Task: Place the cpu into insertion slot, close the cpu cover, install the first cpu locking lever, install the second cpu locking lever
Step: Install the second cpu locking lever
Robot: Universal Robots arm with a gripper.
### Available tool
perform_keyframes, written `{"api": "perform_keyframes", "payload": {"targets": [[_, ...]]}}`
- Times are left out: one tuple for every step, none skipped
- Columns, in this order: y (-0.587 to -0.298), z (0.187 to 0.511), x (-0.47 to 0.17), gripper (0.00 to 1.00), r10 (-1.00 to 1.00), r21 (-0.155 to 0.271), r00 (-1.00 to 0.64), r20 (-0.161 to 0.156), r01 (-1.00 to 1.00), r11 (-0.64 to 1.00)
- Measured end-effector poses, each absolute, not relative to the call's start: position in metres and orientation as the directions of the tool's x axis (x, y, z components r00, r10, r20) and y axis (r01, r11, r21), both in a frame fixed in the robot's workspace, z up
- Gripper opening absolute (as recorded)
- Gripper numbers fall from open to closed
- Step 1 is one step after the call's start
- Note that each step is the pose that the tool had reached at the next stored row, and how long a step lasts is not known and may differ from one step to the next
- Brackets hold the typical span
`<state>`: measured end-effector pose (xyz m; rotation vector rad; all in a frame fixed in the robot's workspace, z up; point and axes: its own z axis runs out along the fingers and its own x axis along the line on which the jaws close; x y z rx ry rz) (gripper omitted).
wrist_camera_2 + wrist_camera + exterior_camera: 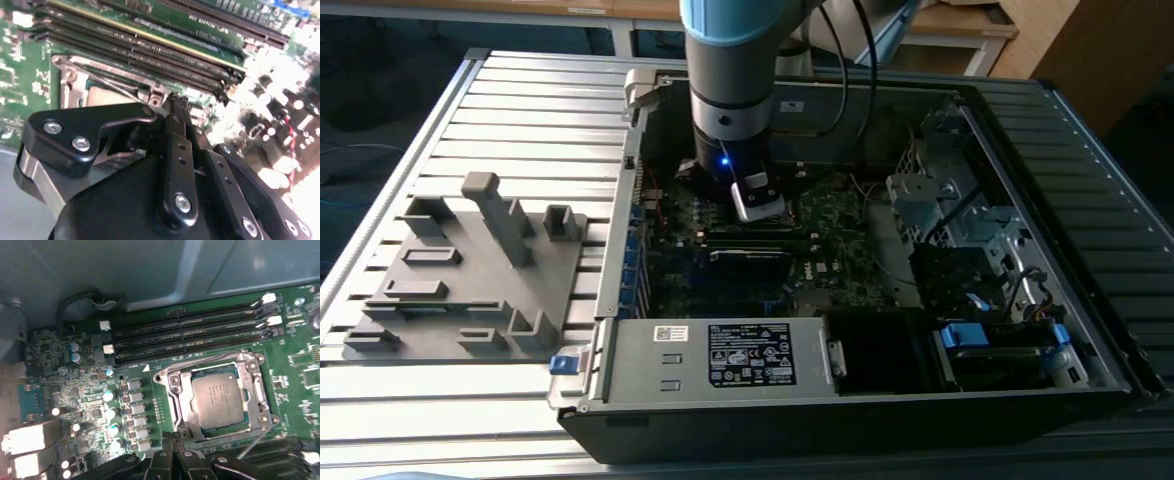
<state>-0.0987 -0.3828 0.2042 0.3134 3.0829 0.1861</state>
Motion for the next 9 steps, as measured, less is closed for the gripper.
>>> {"api": "perform_keyframes", "payload": {"targets": [[-0.383,0.213,-0.099,0.11,0.203,0.122,-0.979,-0.025,0.198,0.972],[-0.383,0.218,-0.099,0.11,0.203,0.122,-0.979,-0.025,0.198,0.972],[-0.383,0.222,-0.099,0.11,0.203,0.122,-0.979,-0.025,0.198,0.972],[-0.383,0.226,-0.099,0.11,0.203,0.122,-0.979,-0.025,0.198,0.972],[-0.383,0.230,-0.099,0.11,0.203,0.122,-0.979,-0.025,0.198,0.972],[-0.383,0.233,-0.099,0.11,0.203,0.122,-0.979,-0.025,0.198,0.972],[-0.383,0.237,-0.099,0.11,0.203,0.122,-0.979,-0.025,0.198,0.972],[-0.383,0.239,-0.099,0.11,0.203,0.122,-0.979,-0.025,0.198,0.972],[-0.383,0.242,-0.099,0.11,0.203,0.122,-0.979,-0.025,0.198,0.972]]}}
